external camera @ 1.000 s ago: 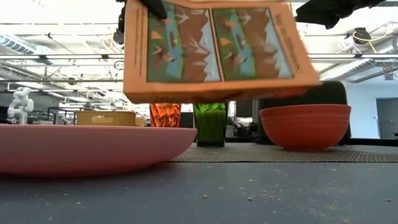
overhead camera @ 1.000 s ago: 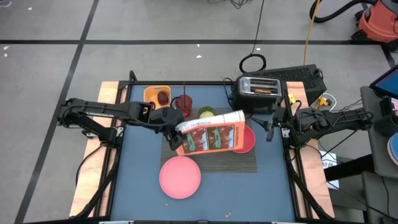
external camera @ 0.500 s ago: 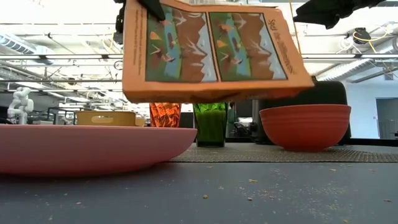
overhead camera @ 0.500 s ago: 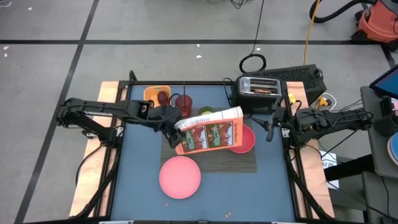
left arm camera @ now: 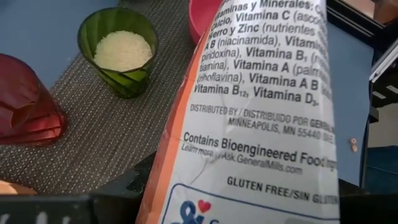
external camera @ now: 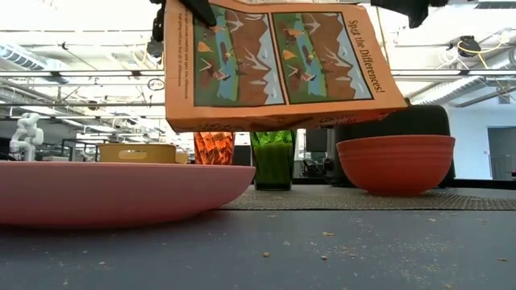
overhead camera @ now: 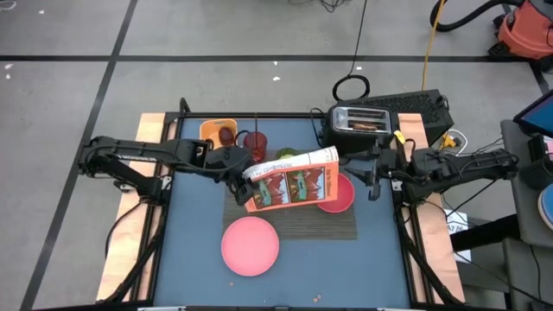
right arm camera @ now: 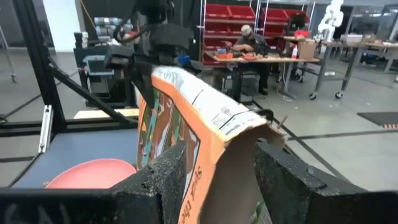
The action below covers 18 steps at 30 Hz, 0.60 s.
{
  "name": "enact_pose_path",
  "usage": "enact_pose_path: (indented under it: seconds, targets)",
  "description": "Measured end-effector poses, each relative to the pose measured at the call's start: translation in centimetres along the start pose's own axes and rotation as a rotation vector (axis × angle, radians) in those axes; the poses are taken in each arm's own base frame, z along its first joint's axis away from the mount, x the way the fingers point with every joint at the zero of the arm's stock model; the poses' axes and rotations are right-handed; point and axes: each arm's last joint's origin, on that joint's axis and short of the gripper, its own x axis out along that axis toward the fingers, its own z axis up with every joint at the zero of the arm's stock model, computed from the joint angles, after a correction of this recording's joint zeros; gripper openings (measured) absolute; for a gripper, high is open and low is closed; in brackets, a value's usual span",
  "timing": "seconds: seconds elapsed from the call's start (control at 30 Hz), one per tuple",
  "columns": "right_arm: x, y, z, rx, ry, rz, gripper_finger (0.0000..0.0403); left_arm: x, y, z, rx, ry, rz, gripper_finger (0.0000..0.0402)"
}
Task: Arrange a breakfast setting
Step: Pour the cereal from the cereal box into the pink bowl
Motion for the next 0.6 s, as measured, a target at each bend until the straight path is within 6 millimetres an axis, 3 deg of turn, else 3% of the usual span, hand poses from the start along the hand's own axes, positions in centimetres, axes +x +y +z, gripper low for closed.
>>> enact_pose_path:
  seconds: [0.6]
  targets:
    - [2.5,0.9,-1.5,0.028,0.122,-0.007,0.0176,-0.1,-0.9,0.2,0.042,-0.050,-0.045,0.0209]
